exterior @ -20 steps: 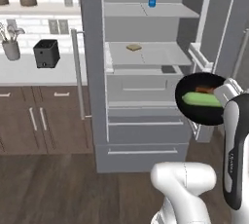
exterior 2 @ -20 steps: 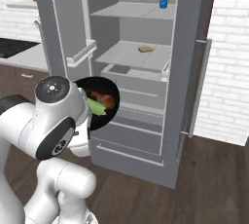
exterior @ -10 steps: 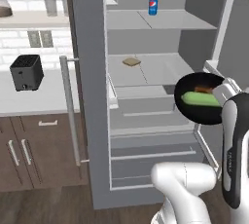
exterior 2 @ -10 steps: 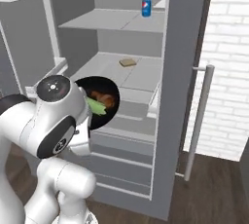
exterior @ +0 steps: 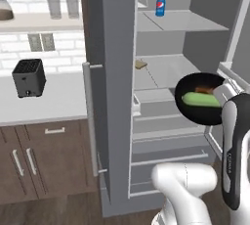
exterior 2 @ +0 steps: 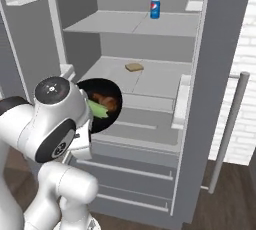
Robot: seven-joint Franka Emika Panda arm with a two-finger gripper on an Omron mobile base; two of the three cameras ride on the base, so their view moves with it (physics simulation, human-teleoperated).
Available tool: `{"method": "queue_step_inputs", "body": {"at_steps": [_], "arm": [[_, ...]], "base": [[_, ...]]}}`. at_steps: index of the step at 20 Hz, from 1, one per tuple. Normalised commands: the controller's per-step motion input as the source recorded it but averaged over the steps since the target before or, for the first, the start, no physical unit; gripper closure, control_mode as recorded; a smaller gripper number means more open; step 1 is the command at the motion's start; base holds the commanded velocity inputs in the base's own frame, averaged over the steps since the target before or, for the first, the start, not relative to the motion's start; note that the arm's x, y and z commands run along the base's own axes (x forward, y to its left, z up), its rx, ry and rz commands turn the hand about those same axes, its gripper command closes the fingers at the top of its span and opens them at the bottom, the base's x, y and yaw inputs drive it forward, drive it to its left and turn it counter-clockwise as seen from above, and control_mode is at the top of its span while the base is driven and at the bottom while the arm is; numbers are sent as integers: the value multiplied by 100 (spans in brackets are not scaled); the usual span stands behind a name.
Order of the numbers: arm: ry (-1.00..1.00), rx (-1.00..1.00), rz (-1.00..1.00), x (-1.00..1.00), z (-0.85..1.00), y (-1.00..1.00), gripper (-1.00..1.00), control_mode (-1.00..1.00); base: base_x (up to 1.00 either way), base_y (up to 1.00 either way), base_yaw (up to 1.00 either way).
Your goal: Pick the chicken drumstick and corn from their plates and place them in the bowl. Then put the bowl in the fridge.
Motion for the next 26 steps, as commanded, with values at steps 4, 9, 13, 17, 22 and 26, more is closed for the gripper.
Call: {"method": "queue_step_inputs", "body": {"at_steps": [4, 9, 13, 17, 22, 26], "arm": [[0, 0, 0, 0, 0, 0, 100, 100], [0, 0, -2, 40, 0, 1, 100, -100], [-1, 0, 0, 98, 0, -21, 100, -100], [0, 0, 0, 99, 0, -18, 100, -100], [4, 5, 2, 100, -3, -41, 100, -100], [8, 1, -10, 100, -8, -8, 100, -100]], "base": [[39, -20, -8], [57, 8, -6], [0, 0, 0], [0, 0, 0], [0, 0, 0], [0, 0, 0]]}}
